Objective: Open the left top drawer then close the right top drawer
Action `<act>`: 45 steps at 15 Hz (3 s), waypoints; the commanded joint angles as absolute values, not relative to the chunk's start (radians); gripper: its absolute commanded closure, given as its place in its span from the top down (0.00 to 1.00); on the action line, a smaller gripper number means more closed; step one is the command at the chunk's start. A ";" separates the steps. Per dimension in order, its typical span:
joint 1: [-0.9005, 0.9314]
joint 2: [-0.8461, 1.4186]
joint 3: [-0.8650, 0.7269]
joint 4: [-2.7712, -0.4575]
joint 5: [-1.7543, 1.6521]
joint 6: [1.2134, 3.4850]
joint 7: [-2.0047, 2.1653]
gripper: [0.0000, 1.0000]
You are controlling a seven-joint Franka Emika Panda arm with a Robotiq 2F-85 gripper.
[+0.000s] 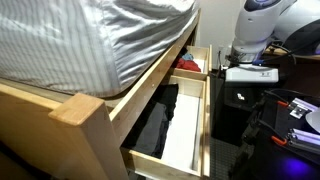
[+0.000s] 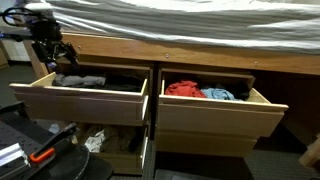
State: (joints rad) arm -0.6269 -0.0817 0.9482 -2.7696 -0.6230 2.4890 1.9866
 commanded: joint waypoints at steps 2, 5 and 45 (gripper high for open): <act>-0.788 -0.061 0.801 -2.810 -0.908 2.610 2.219 1.00; -0.893 -0.033 0.686 -2.798 -1.174 2.653 2.433 1.00; -1.113 0.468 0.270 -2.353 -2.028 2.886 2.398 1.00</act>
State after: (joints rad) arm -1.1492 0.3725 0.2348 -2.4486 -1.9701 2.8785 2.4266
